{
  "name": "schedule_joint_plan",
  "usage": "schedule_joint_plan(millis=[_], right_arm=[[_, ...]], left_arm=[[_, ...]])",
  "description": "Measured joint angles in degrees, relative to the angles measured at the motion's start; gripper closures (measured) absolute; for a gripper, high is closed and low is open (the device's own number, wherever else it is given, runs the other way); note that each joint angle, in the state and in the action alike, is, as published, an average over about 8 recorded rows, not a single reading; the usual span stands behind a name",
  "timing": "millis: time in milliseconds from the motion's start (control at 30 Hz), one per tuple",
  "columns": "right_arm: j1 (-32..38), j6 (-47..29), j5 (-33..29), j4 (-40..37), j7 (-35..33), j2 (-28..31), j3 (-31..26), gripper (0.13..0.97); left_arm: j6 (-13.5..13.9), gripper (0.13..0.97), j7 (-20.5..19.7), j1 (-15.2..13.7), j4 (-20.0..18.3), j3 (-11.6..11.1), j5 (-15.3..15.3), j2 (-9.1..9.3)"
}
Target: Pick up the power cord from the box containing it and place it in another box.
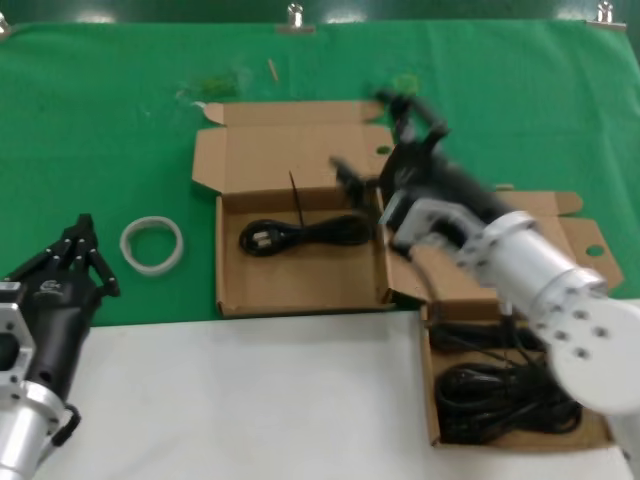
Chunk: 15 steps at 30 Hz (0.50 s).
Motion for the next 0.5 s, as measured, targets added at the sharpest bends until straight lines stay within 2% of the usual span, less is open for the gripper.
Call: schedule_joint_plan(millis=[200, 433, 500], right_arm=[[-5.41, 2.31, 7.30, 11.09, 3.95, 2.41, 5.65, 0.476], [-6.83, 3.28, 9.57, 12.55, 4.69, 2.88, 6.79, 0.311], [-7.15, 3.62, 10.23, 12.41, 4.79, 2.91, 6.93, 0.311]], left_arm=[[0.00, 0.957, 0.00, 0.00, 0.00, 0.00, 0.00, 0.00], [0.00, 0.951, 0.00, 0.00, 0.00, 0.00, 0.00, 0.00], [0.00, 0.945, 0.00, 0.00, 0.00, 0.00, 0.00, 0.00]])
